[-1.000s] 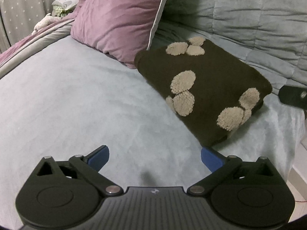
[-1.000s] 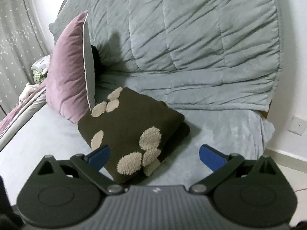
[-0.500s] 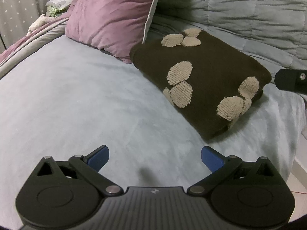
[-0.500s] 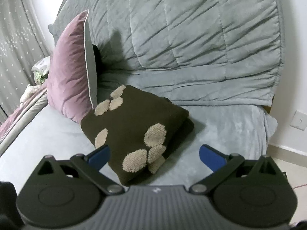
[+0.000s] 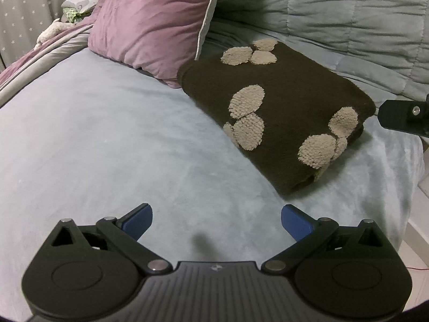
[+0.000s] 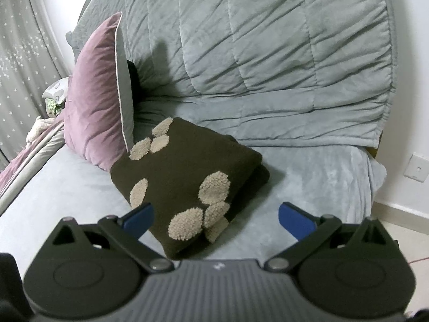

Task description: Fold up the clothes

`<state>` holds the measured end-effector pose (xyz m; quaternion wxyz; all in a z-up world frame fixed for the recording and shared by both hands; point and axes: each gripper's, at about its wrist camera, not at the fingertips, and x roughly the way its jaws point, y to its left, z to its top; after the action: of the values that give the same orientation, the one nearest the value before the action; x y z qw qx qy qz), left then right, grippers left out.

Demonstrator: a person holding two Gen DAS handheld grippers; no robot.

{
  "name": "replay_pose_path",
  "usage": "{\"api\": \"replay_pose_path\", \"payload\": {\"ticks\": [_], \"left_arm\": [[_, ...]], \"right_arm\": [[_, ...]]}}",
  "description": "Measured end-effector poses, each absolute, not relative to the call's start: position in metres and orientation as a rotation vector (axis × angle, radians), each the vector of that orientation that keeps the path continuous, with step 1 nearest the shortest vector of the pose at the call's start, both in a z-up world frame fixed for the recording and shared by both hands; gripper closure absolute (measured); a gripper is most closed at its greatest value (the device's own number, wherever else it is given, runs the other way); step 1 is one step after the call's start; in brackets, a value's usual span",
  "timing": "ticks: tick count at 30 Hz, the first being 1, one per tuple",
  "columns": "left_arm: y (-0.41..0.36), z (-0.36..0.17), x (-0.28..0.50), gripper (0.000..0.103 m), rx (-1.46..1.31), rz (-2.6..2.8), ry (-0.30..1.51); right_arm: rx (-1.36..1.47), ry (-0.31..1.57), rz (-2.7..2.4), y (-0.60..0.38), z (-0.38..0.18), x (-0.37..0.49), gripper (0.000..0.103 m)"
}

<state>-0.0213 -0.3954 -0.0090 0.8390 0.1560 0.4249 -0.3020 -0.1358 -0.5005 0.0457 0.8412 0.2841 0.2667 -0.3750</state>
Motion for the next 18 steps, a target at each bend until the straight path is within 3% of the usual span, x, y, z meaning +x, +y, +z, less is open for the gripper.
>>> {"api": "replay_pose_path", "payload": {"ticks": [18], "left_arm": [[-0.4003, -0.0097, -0.0235, 0.000, 0.337, -0.647, 0.894]], "right_arm": [[0.600, 0.572, -0.792, -0.5018, 0.0442, -0.1369, 0.000]]}}
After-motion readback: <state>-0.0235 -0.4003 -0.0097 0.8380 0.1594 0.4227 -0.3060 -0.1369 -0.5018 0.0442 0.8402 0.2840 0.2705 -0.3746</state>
